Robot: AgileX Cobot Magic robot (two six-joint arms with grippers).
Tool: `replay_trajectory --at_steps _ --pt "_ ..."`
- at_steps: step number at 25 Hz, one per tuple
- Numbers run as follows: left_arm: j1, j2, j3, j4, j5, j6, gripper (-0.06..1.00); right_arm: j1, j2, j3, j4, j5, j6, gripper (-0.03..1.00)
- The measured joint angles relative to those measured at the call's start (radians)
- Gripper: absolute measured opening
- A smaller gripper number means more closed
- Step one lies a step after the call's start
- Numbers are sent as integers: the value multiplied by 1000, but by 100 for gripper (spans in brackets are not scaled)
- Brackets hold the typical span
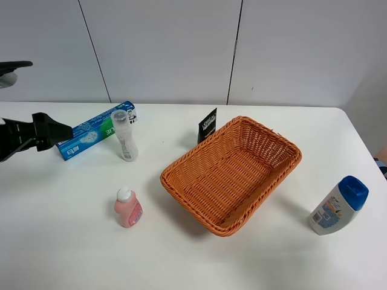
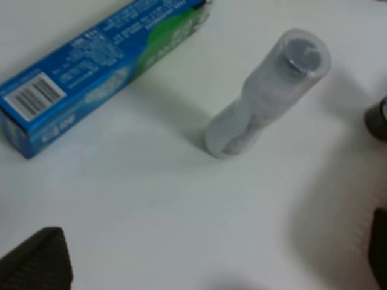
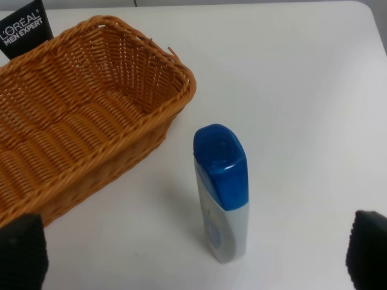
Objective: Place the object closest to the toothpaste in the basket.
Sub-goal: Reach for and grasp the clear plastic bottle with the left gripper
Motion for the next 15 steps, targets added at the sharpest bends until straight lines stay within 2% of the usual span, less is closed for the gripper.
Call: replay_trajectory --at_steps 5,9,15 --pt "0 102 19 -153 -33 161 99 1 0 0 0 0 0 99" --pt "0 188 19 -203 -39 228 99 1 0 0 0 0 0 99" --pt "0 334 19 -269 -45 263 99 1 0 0 0 0 0 99"
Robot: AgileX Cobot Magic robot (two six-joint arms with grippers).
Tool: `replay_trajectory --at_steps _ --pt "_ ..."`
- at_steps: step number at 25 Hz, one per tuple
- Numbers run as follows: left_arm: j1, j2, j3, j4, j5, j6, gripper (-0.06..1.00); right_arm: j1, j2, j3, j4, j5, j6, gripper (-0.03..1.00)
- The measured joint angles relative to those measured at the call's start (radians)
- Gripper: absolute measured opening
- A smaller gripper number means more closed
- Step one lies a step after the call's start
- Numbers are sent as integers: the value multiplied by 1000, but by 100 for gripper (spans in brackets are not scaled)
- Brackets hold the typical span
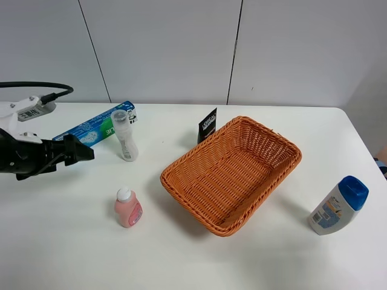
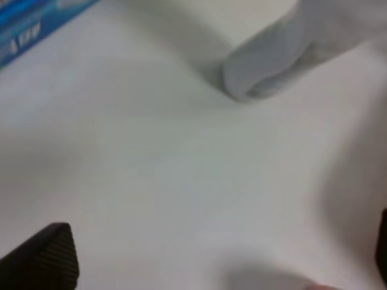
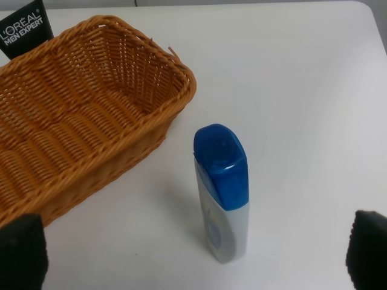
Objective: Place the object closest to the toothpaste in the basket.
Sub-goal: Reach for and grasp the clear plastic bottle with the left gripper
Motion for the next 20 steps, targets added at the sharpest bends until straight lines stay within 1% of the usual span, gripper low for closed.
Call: replay_trajectory --at_steps 2,3,5,7,10,11,13,14,16,18,20 --pt "-1 30 0 10 -29 -5 99 0 0 0 0 0 0 99" --pt "-12 33 0 34 -63 -22 99 0 0 0 0 0 0 99" --pt "-43 33 0 102 -150 -114 99 0 0 0 0 0 0 99" --pt "-87 33 0 214 -232 -255 99 0 0 0 0 0 0 99" --pt "-162 33 0 380 -344 -531 99 0 0 0 0 0 0 99" --pt "-191 33 0 431 -376 -602 99 0 0 0 0 0 0 99" --pt "-240 33 0 499 -434 -748 99 0 0 0 0 0 0 99" --pt "-268 33 0 524 -457 -795 99 0 0 0 0 0 0 99" --pt "-320 33 0 571 -484 -857 99 0 0 0 0 0 0 99" --pt "-377 33 0 647 -486 -858 99 0 0 0 0 0 0 99" --pt "-423 34 0 722 -486 -835 99 0 0 0 0 0 0 99"
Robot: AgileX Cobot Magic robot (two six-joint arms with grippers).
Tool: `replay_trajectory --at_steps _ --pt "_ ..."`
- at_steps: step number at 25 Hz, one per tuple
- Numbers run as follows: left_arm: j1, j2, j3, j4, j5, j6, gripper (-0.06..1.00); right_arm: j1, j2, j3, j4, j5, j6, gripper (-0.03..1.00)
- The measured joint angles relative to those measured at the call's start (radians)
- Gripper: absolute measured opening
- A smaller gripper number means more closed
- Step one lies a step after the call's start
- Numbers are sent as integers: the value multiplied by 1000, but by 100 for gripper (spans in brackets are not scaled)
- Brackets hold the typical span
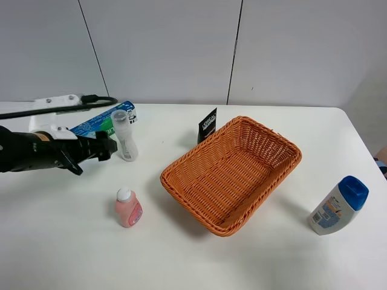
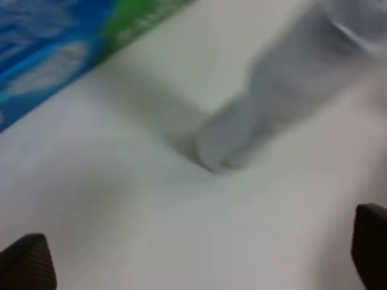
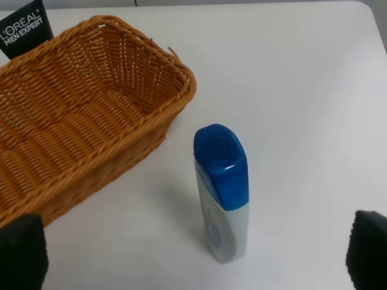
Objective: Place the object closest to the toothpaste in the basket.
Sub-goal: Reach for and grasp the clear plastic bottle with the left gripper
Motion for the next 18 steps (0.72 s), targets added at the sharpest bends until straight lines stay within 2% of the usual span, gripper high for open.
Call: replay_trajectory --at_steps 4,7,11,13,15,18 --pt "-85 17 0 118 -6 32 99 0 0 0 0 0 0 99" --pt "-100 22 23 161 -71 33 99 0 0 0 0 0 0 99" --pt "-101 21 125 182 -368 22 99 0 0 0 0 0 0 99" --pt "-101 20 179 170 -516 -25 99 0 0 0 0 0 0 99" --pt "-101 19 221 153 -605 -93 99 0 0 0 0 0 0 99" --pt "-101 22 245 151 -681 -182 99 0 0 0 0 0 0 99"
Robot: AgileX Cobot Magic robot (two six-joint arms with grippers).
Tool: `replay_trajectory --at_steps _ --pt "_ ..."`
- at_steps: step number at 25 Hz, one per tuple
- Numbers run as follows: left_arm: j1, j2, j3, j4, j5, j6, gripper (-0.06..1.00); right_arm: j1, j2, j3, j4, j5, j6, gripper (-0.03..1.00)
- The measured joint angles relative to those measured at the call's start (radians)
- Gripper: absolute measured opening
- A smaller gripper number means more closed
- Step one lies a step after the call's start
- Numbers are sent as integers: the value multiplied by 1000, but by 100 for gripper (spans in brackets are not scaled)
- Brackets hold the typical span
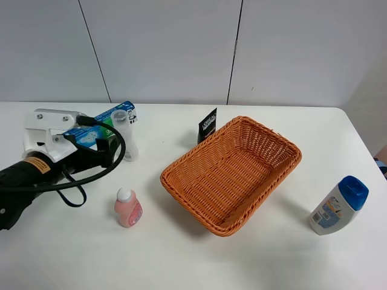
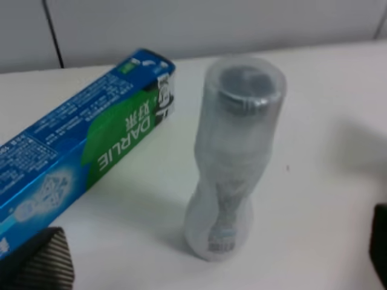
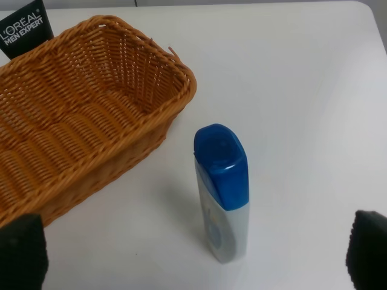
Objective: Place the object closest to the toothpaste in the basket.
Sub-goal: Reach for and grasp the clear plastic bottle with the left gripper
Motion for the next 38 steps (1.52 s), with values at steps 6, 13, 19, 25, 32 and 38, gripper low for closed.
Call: replay_trajectory --at_steps 6,13,19,25,32,38 --pt "0 151 -41 61 -88 -73 99 0 0 0 0 0 0 99" --pt "0 338 -164 132 -95 -78 99 0 0 0 0 0 0 99" --pt "37 346 -200 144 -104 -79 99 0 0 0 0 0 0 99" --pt "96 359 -229 188 -109 -80 99 0 0 0 0 0 0 99" --pt "98 434 -316 240 -90 -108 99 0 0 0 0 0 0 99" --pt "98 511 -380 250 -85 -113 99 0 0 0 0 0 0 99"
